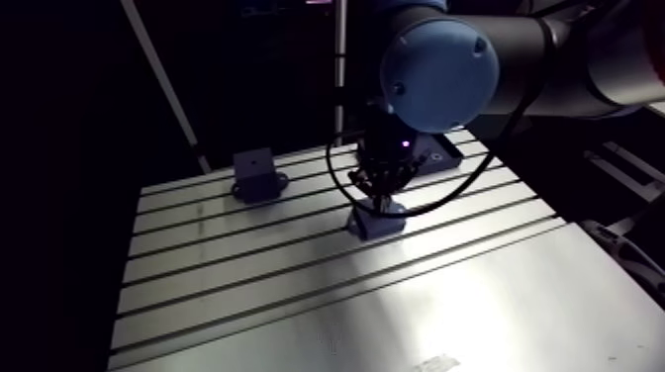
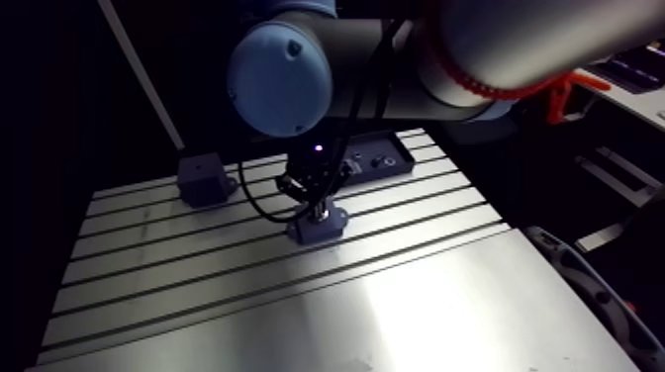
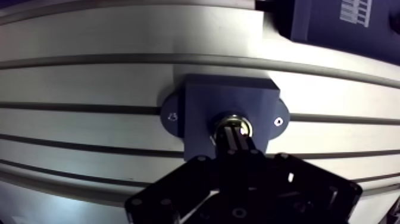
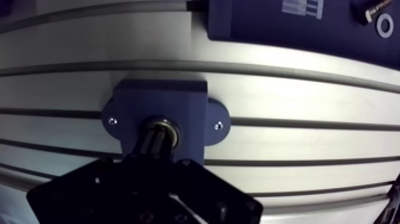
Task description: Pick up the bearing and press it into the housing until flush.
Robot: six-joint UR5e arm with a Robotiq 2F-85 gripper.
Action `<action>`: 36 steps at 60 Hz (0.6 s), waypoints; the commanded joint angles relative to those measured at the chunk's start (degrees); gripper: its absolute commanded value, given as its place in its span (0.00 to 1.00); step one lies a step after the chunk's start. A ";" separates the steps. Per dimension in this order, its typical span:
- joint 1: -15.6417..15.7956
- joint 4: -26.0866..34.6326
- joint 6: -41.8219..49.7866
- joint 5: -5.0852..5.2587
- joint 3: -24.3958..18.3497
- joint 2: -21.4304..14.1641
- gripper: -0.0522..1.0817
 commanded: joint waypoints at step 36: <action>0.08 -1.06 -0.12 0.00 0.22 0.09 0.99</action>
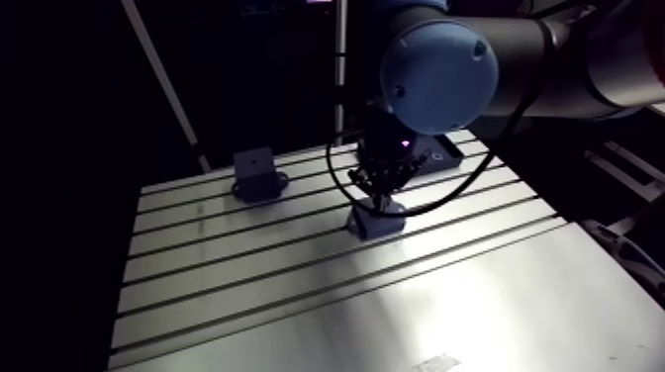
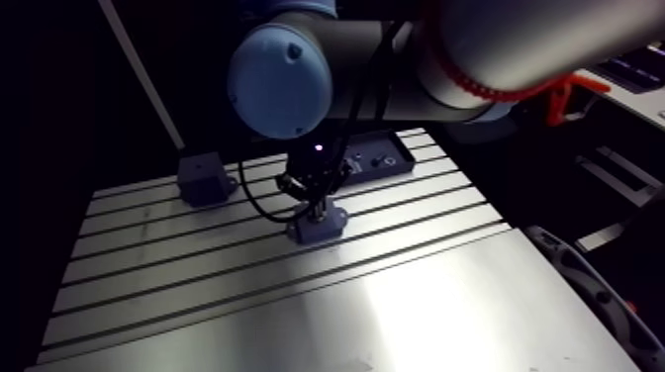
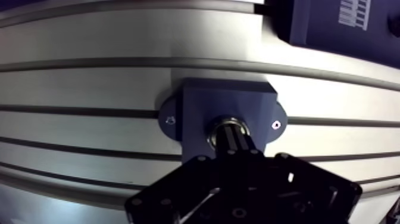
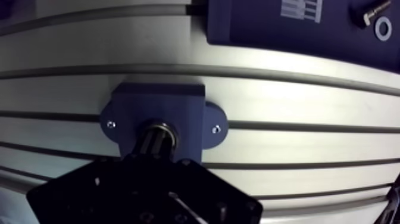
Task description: Pick up the bearing and press it into the housing until flush.
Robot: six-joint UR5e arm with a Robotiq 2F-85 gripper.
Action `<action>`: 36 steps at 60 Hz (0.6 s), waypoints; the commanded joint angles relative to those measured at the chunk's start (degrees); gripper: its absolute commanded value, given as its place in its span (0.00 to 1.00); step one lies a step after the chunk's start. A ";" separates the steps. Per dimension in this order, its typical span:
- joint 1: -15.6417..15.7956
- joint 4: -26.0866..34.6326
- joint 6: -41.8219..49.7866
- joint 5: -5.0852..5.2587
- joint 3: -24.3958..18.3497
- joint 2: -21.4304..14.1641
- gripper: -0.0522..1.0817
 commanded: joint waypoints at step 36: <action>0.02 -0.17 -0.08 0.00 0.53 -0.18 0.99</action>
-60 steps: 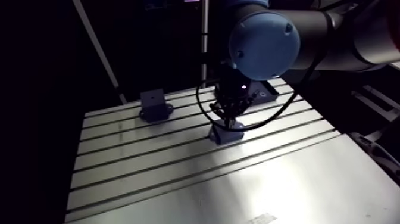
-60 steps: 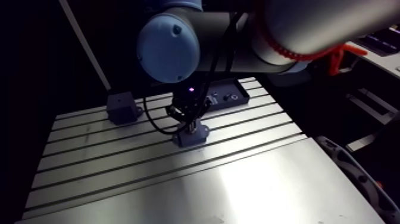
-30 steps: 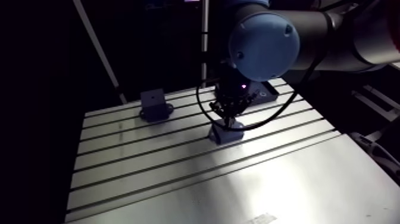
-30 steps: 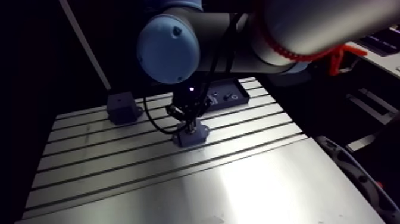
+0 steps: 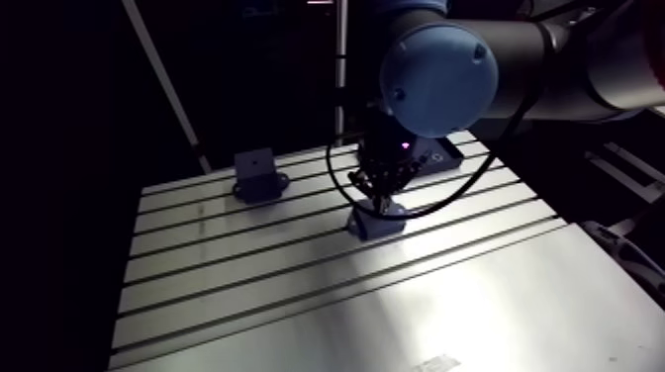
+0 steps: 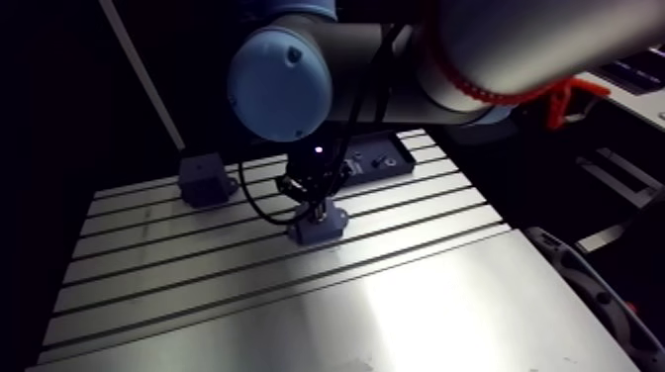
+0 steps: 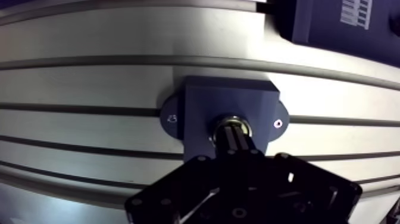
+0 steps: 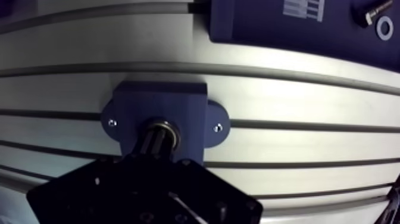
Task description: Pick up the bearing and press it into the housing until flush.
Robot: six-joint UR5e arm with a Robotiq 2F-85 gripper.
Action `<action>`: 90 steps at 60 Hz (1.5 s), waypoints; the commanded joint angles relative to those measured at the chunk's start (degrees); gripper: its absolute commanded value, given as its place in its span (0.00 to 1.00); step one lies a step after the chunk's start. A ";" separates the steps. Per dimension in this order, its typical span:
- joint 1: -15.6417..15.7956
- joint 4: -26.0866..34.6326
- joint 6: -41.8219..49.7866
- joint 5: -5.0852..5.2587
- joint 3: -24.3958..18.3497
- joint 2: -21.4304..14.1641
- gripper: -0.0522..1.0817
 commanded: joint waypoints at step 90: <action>-0.07 -0.03 -0.27 -0.09 0.36 0.09 0.99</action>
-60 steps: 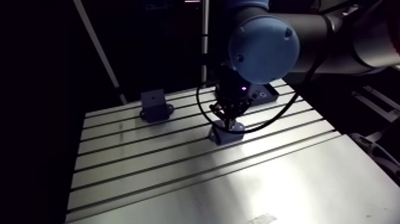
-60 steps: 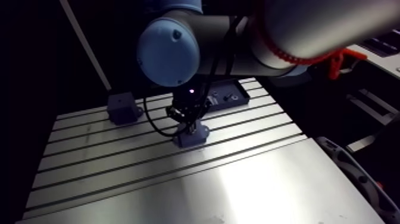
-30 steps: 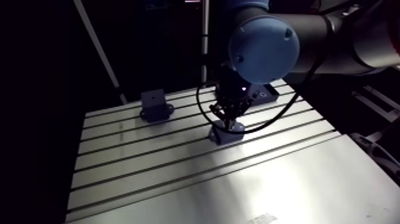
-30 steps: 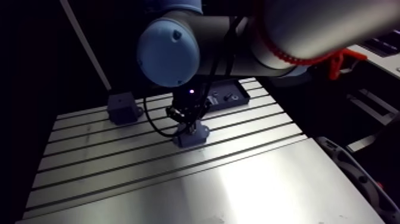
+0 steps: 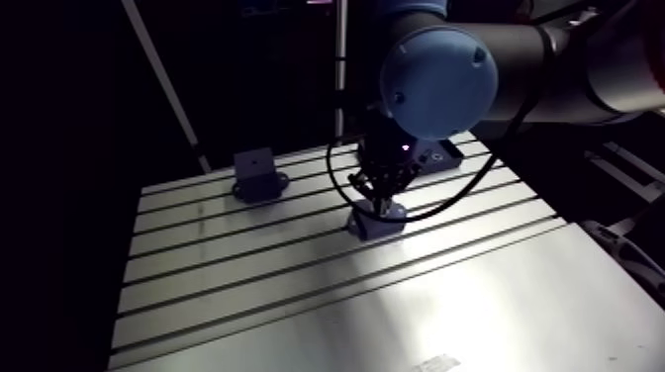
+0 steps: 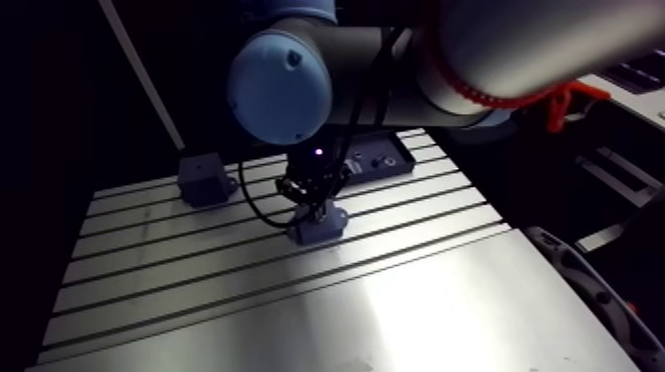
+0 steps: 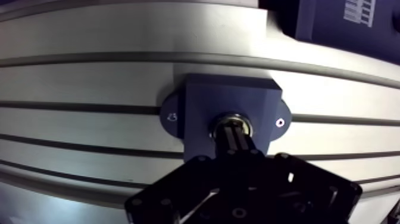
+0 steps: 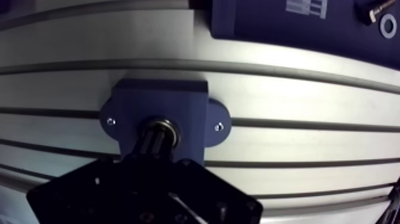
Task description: Pick up the bearing and press it into the housing until flush.
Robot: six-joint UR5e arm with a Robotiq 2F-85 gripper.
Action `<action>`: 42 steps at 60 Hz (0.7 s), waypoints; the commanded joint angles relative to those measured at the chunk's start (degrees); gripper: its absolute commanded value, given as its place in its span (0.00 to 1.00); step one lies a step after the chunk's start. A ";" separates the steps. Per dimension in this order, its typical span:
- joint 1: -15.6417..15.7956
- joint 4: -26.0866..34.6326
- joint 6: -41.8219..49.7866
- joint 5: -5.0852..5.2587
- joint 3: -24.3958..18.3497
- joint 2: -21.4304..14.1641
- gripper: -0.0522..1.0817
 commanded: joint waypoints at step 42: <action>0.00 -0.04 0.01 0.00 0.44 0.09 1.00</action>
